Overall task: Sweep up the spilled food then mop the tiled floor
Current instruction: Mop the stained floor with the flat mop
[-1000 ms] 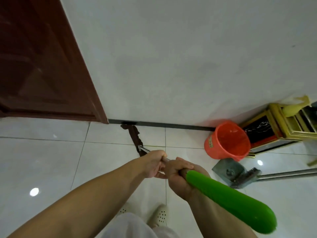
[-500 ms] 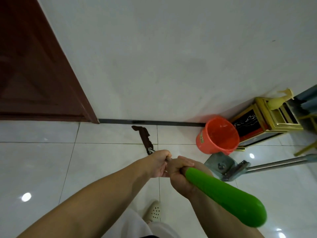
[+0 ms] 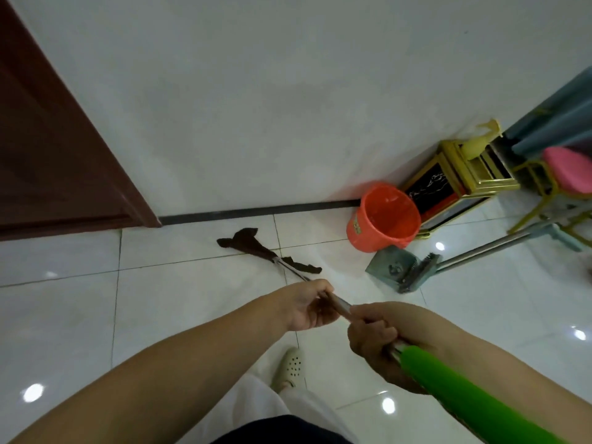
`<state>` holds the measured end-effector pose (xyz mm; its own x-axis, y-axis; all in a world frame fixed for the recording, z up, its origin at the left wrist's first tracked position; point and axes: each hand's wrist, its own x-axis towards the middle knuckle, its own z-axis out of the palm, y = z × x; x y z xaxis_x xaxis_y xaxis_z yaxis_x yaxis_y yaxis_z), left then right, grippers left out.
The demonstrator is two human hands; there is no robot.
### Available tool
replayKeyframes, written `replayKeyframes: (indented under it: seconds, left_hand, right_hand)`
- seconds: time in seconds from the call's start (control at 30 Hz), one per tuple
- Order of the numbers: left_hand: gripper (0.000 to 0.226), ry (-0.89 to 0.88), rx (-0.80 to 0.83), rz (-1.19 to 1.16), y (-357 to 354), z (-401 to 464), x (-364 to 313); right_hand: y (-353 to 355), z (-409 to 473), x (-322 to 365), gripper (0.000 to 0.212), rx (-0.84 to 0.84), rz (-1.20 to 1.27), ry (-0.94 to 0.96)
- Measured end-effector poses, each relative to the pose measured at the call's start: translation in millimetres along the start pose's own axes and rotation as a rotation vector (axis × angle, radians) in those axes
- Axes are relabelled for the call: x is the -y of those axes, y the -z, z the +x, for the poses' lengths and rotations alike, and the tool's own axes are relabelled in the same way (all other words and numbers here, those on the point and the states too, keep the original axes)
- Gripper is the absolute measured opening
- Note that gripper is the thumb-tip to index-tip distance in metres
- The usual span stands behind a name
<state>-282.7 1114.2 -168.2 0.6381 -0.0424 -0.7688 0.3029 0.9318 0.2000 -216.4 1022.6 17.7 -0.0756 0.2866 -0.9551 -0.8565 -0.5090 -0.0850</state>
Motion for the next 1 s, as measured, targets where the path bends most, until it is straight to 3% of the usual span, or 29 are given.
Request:
replayKeyframes:
  seconds: [0.23, 0.53, 0.7, 0.83, 0.97, 1.0]
  left_hand:
    - [0.019, 0.074, 0.011, 0.106, -2.8, -4.1, 23.4]
    - [0.019, 0.012, -0.128, 0.046, 15.0, 1.2, 16.6]
    - [0.016, -0.029, -0.183, 0.003, 16.3, 7.9, -7.5]
    - [0.014, -0.036, -0.213, -0.05, 21.5, 13.1, -37.8]
    - [0.013, -0.094, -0.176, -0.134, 8.2, 17.0, -80.2]
    - [0.012, -0.124, -0.19, -0.147, 1.9, 18.5, -91.3]
  right_hand:
    - [32.7, 4.4, -18.3, 0.031, -0.127, -0.128, -0.217]
    - [21.5, 41.6, -11.2, 0.008, -0.165, -0.27, -0.127]
    - [8.3, 56.5, 15.8, 0.04, -0.197, -0.448, -0.088]
    - [-13.7, 65.7, 50.7, 0.052, -0.192, -0.591, -0.133]
    - [-36.4, 57.0, 110.4, 0.011, -0.08, -0.506, -0.228]
    - [-38.6, 55.8, 127.4, 0.018, -0.059, -0.525, -0.222]
